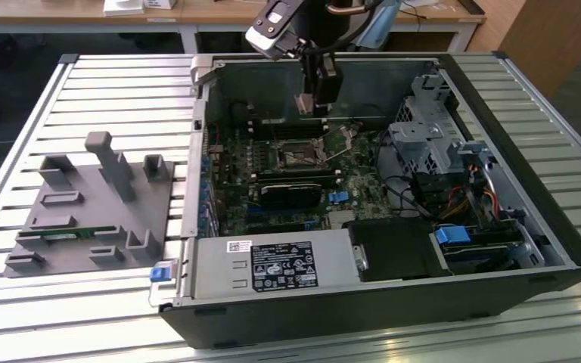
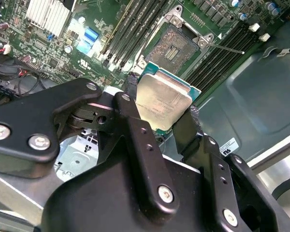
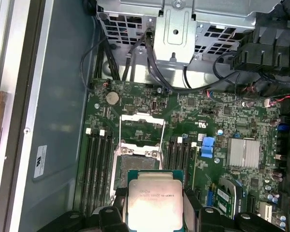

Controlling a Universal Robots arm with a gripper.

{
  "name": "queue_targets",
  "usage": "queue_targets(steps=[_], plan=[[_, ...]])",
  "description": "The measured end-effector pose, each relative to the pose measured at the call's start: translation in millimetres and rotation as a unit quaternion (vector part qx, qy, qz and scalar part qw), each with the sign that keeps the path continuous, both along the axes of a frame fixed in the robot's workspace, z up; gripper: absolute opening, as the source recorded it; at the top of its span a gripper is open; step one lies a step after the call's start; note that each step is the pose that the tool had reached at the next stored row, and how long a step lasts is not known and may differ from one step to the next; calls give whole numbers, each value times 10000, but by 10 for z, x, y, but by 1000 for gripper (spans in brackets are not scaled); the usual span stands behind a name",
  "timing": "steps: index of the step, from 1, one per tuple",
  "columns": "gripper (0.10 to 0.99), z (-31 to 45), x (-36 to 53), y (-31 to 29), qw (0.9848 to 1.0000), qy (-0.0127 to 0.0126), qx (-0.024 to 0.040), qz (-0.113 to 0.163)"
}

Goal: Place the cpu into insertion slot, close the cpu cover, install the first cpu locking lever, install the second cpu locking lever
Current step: 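Place the cpu into insertion slot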

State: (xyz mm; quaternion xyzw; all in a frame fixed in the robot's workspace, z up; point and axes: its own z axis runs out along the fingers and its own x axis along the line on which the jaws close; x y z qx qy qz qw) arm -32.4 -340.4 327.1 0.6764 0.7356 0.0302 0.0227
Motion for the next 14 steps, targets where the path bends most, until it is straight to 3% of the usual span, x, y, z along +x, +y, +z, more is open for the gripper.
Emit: queue_targets(steps=[14], plan=[[541,-74,0,0,10000,14,0,0]])
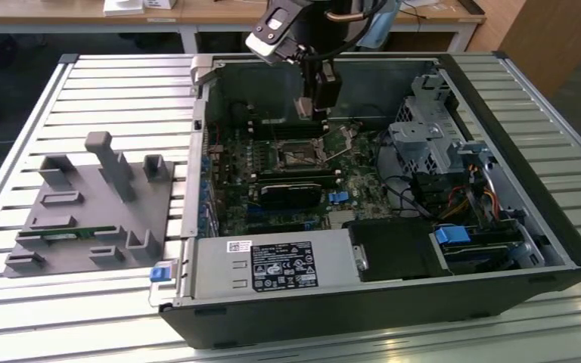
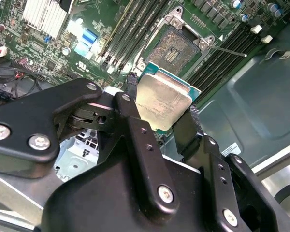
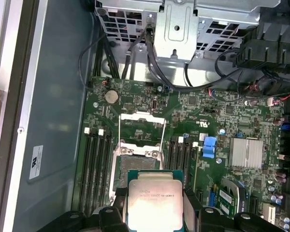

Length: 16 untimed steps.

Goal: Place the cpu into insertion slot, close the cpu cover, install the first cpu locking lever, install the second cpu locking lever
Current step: 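Place the cpu into insertion slot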

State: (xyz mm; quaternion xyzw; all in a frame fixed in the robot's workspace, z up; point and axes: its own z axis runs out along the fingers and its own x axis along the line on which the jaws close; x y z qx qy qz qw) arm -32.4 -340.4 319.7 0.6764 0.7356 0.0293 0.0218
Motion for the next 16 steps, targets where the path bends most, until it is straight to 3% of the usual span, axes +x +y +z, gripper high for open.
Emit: queue_targets(steps=[16], plan=[[541,-156,-1,0,9999,5,-1,-116]])
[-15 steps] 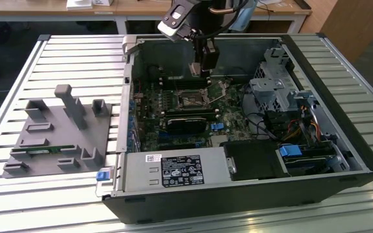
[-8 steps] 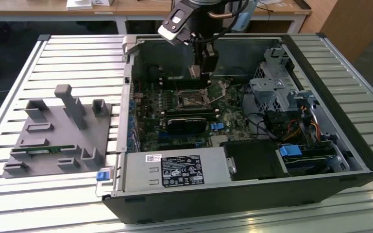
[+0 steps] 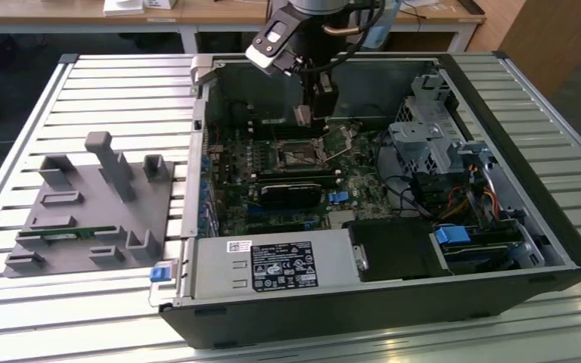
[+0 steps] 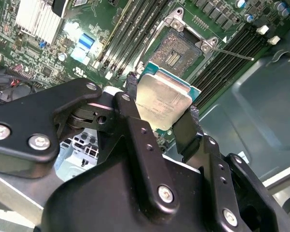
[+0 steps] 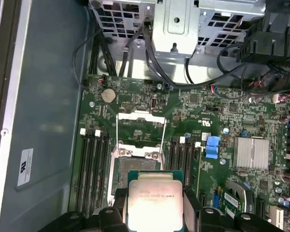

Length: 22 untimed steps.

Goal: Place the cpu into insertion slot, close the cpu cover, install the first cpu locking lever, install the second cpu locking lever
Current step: 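Place the cpu into insertion slot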

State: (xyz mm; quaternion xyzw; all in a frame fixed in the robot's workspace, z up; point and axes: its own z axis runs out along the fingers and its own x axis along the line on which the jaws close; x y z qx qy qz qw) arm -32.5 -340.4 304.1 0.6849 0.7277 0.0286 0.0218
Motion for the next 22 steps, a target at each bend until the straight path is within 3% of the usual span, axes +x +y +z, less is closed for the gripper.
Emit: queue_targets(steps=[22], plan=[[541,-97,0,0,10000,0,-24,-58]])
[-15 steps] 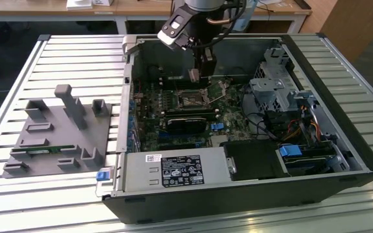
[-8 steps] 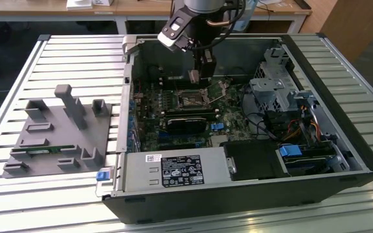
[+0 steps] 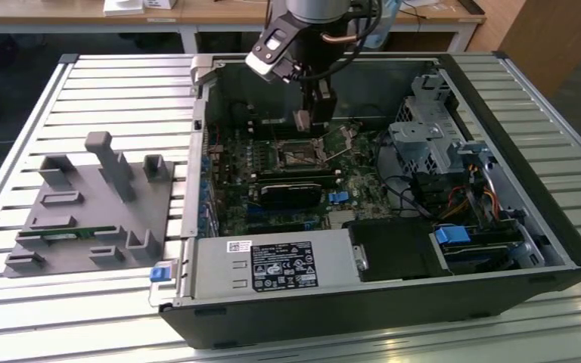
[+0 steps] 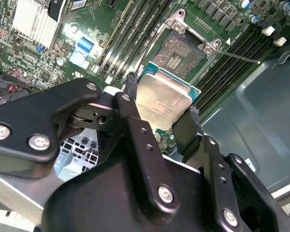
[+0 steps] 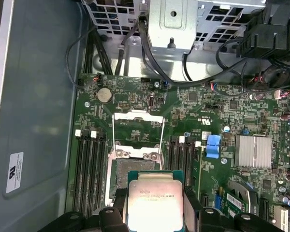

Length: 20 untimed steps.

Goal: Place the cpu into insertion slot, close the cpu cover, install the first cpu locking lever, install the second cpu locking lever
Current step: 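Place the cpu into insertion slot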

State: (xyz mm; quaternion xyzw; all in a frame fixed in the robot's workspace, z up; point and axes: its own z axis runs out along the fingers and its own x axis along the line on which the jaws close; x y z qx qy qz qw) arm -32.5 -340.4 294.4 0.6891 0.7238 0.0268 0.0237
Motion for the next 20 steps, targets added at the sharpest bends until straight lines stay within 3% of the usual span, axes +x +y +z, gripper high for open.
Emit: queue_targets(steps=[20], plan=[[541,-117,0,0,10000,6,0,0]])
